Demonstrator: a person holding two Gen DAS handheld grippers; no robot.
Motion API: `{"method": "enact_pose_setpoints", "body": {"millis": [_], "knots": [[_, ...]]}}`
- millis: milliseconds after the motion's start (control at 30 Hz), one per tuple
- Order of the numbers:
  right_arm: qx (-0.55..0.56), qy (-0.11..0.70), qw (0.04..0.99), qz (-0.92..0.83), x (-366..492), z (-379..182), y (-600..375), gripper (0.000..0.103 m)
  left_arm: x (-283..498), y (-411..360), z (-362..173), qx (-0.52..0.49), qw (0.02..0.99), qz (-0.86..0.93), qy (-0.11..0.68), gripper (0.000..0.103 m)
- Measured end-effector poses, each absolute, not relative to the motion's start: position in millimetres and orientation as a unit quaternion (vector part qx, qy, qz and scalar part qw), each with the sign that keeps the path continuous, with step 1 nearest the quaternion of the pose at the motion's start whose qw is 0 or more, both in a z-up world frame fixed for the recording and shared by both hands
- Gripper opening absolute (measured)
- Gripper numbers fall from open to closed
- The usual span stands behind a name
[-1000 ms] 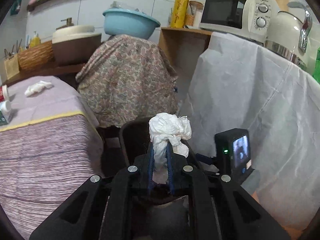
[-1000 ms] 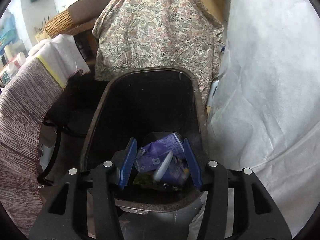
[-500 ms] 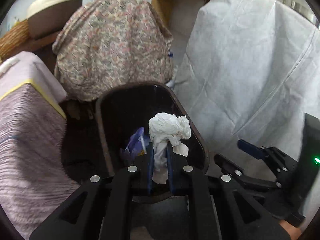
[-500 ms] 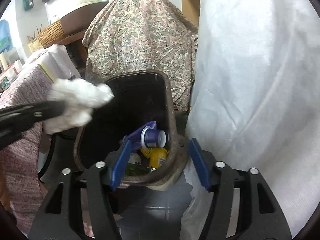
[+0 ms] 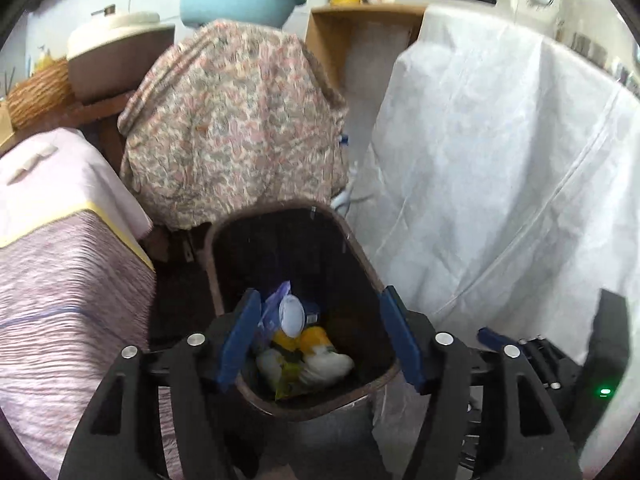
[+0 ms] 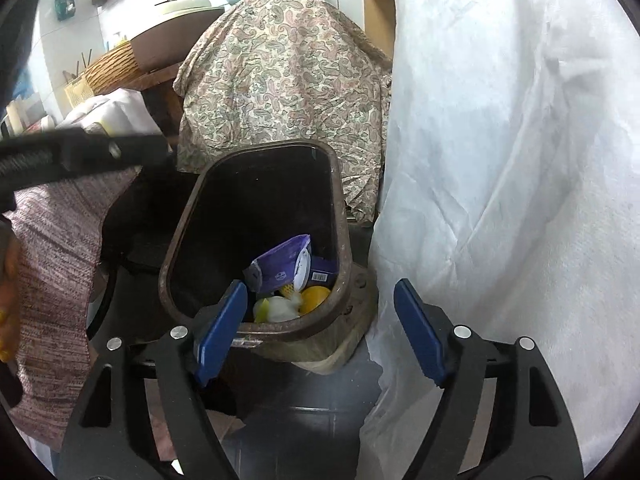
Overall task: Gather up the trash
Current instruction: 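Move both empty tools back over the table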
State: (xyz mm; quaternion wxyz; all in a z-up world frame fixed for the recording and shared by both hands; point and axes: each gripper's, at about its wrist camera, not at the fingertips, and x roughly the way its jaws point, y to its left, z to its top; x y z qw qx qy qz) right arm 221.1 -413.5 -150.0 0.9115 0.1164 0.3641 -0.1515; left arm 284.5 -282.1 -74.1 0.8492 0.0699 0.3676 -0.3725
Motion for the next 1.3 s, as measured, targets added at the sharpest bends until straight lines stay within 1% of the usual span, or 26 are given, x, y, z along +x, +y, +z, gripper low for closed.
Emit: {"method": "enact_pose_setpoints", "body": {"millis": [200,267,367,467,567,667,767,833,933,1033,1300], "knots": [[0.112,0.35,0.92,-0.135,227,-134,-406,0.076,268,-251,-42,0.052,0.87,-0.358,0.334,0.073],[0.111,0.344,0.923,-0.129,228,-128,-403,0.076,264,-240,-35,0.054,0.881,-0.339,0.325,0.074],[0.119,0.336,0.927,-0.112,230,-121,-399,0.076,259,-215,-21,0.05,0.898,-0.313,0.304,0.077],[0.128,0.331,0.93,-0.096,233,-115,-392,0.076,255,-189,-10,0.04,0.912,-0.292,0.286,0.083],[0.124,0.318,0.937,-0.08,235,-104,-382,0.077,253,-161,-4,0.023,0.92,-0.273,0.28,0.084],[0.113,0.308,0.942,-0.065,240,-93,-369,0.09,252,-130,2,0.005,0.931,-0.244,0.273,0.087],[0.106,0.298,0.948,-0.042,247,-79,-354,0.09,252,-97,8,-0.006,0.943,-0.205,0.262,0.09],[0.101,0.29,0.951,-0.026,254,-67,-343,0.09,253,-78,11,-0.012,0.95,-0.18,0.256,0.092],[0.096,0.271,0.958,0.008,265,-49,-326,0.095,255,-47,13,-0.016,0.956,-0.141,0.256,0.093],[0.081,0.258,0.962,0.043,279,-33,-306,0.095,258,-18,12,-0.007,0.96,-0.107,0.259,0.093],[0.02,0.265,0.956,0.125,323,-7,-239,0.095,272,52,13,-0.019,0.961,-0.04,0.274,0.093]]}}
